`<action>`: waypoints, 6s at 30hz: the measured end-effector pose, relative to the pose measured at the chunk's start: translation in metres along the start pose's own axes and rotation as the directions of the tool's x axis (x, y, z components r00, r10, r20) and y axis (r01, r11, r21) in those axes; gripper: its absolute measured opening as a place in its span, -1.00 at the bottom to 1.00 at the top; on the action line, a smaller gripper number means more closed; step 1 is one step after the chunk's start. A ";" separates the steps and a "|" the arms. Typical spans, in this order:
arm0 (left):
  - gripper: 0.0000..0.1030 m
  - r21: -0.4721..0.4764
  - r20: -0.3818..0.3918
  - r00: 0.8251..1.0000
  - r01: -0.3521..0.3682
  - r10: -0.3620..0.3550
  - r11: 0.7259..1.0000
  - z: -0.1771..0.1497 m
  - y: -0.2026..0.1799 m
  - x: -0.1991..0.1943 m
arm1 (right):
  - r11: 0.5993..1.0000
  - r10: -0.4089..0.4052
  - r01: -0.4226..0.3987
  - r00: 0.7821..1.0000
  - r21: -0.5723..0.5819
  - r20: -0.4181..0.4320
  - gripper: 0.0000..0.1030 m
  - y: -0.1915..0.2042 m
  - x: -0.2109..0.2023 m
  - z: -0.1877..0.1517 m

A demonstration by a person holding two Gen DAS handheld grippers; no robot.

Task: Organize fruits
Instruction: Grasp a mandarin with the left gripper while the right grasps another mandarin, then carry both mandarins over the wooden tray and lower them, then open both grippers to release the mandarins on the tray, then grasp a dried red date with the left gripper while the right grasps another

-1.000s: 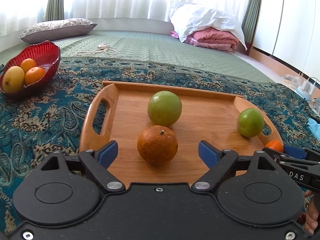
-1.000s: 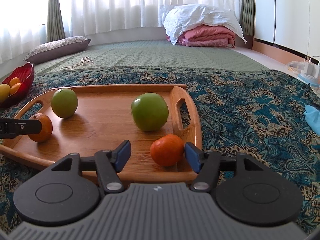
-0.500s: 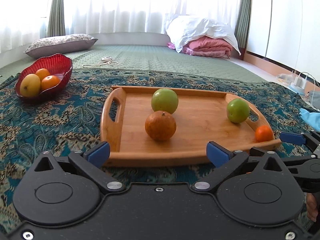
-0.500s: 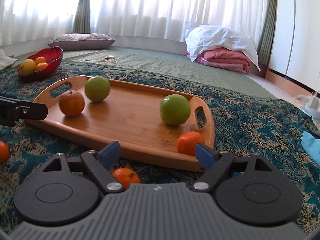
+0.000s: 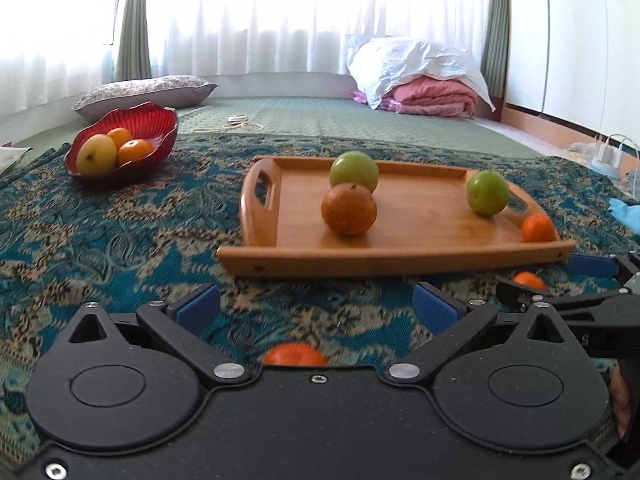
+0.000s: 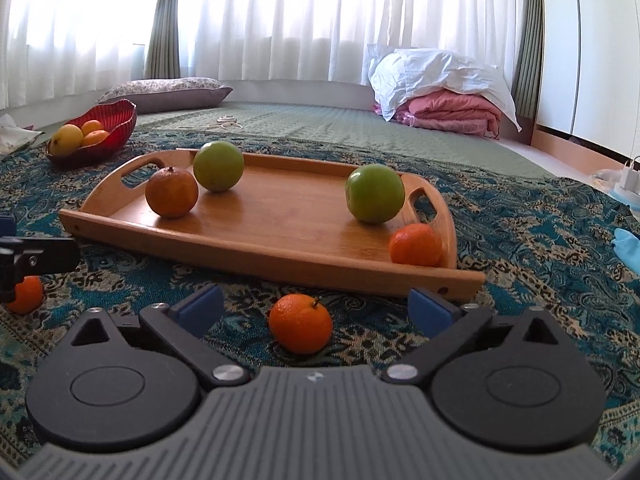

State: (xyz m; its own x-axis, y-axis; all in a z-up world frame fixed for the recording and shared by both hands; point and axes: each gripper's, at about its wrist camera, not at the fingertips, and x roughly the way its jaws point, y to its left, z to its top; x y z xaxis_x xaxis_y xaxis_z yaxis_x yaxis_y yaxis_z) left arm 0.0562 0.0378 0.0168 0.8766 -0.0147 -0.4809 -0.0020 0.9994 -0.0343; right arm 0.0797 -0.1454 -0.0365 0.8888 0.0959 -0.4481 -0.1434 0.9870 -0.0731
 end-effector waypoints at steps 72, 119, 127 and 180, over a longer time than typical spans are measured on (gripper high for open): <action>-0.37 -0.044 0.013 1.000 0.012 -0.011 0.999 0.090 0.002 0.061 | 0.980 0.057 -0.057 0.998 0.192 0.005 -0.26 -0.044 0.032 0.061; -0.37 -0.035 -0.150 0.989 -0.002 -0.003 0.999 0.110 0.002 0.170 | 0.995 0.077 -0.065 0.982 0.073 -0.172 -0.25 -0.016 0.109 0.076; -0.37 -0.035 -0.150 0.989 -0.004 -0.001 0.999 0.110 0.003 0.170 | 0.995 0.077 -0.065 0.982 0.075 -0.172 -0.24 -0.016 0.109 0.077; 0.99 0.124 -0.028 0.998 0.051 -0.048 0.991 -0.019 -0.063 -0.008 | 0.994 0.032 -0.033 0.999 -0.107 -0.014 0.79 -0.016 -0.039 -0.016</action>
State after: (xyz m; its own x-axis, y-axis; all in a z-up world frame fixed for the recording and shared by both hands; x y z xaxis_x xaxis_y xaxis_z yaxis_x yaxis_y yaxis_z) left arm 0.0399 -0.0261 0.0061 0.8618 -0.0633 -0.5032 0.1023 0.9935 0.0502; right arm 0.0401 -0.1666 -0.0325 0.8776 0.1252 -0.4627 -0.2181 0.9639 -0.1529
